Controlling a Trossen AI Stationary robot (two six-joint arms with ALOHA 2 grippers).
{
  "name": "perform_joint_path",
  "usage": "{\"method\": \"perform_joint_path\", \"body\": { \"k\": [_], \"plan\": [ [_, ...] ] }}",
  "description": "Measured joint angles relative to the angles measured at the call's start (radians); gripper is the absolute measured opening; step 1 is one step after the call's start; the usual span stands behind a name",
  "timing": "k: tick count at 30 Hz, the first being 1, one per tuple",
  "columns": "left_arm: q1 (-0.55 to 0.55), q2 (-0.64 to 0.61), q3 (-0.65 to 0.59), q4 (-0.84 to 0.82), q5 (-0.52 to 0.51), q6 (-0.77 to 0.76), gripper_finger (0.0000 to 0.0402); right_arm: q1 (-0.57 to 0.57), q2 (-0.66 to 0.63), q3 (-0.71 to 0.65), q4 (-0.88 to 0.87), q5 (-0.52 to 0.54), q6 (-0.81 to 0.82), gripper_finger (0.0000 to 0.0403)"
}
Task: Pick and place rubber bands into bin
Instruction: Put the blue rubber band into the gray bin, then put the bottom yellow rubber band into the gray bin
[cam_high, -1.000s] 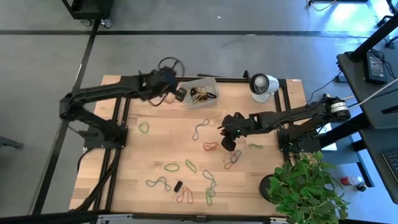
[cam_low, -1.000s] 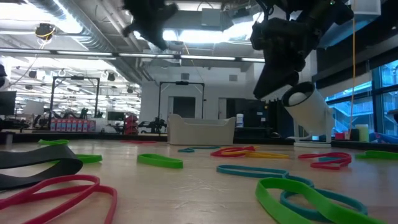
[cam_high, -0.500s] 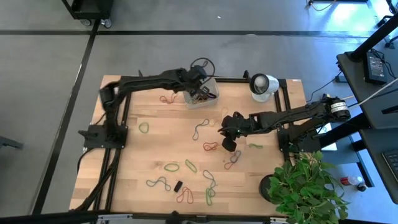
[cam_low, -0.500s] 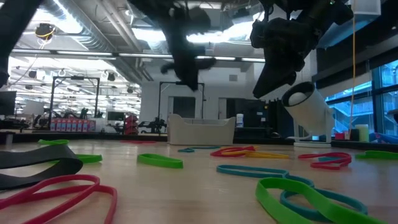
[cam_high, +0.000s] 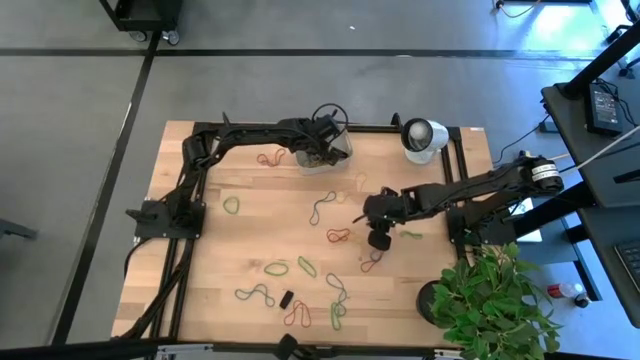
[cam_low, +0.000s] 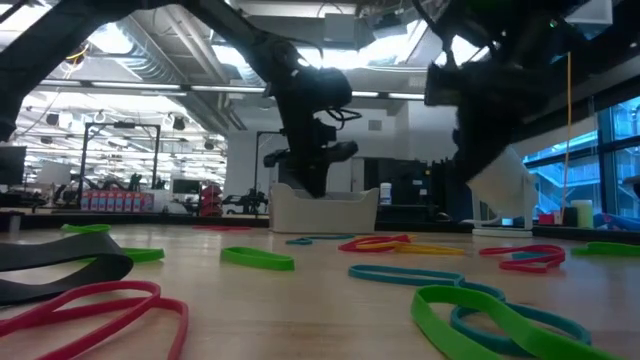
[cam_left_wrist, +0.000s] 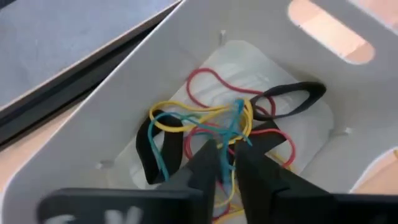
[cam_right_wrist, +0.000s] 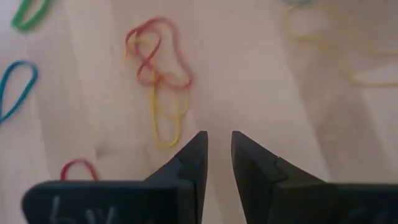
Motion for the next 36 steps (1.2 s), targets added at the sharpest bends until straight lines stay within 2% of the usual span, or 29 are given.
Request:
{"method": "perform_joint_path", "body": {
  "k": [4, 8, 14, 20, 23, 27, 29, 32, 36],
  "plan": [
    [0.000, -0.009, 0.002, -0.008, 0.010, -0.025, 0.0105, 0.005, 0.000, -0.038, 0.027, -0.039, 0.028, 0.0075],
    [-0.001, -0.009, 0.028, -0.059, 0.062, -0.038, 0.0142, 0.024, 0.000, -0.053, 0.035, -0.041, 0.044, 0.0075],
    [-0.020, -0.044, 0.096, -0.138, 0.078, -0.028, 0.0157, 0.043, 0.000, -0.060, 0.062, -0.041, 0.045, 0.0075],
    [-0.073, -0.163, 0.109, -0.213, 0.075, 0.025, 0.0126, 0.043, 0.000, -0.060, 0.077, -0.040, 0.082, 0.0075],
    [-0.115, -0.230, 0.110, -0.294, 0.075, 0.095, 0.0089, 0.044, 0.000, -0.060, 0.081, -0.040, 0.111, 0.0075],
    [-0.180, -0.295, 0.110, -0.395, 0.061, 0.144, 0.0016, 0.046, 0.000, -0.060, 0.111, -0.040, 0.153, 0.0075],
    [-0.213, -0.325, 0.097, -0.439, 0.045, 0.171, 0.0007, 0.046, 0.000, -0.051, 0.119, -0.040, 0.164, 0.0075],
    [-0.268, -0.387, -0.009, -0.457, 0.020, 0.212, 0.0002, 0.045, 0.000, -0.012, 0.158, -0.040, 0.178, 0.0071],
    [-0.339, -0.516, -0.269, -0.392, 0.022, 0.131, 0.0002, 0.046, 0.000, 0.063, 0.179, -0.016, 0.177, 0.0047]
  ]
}}
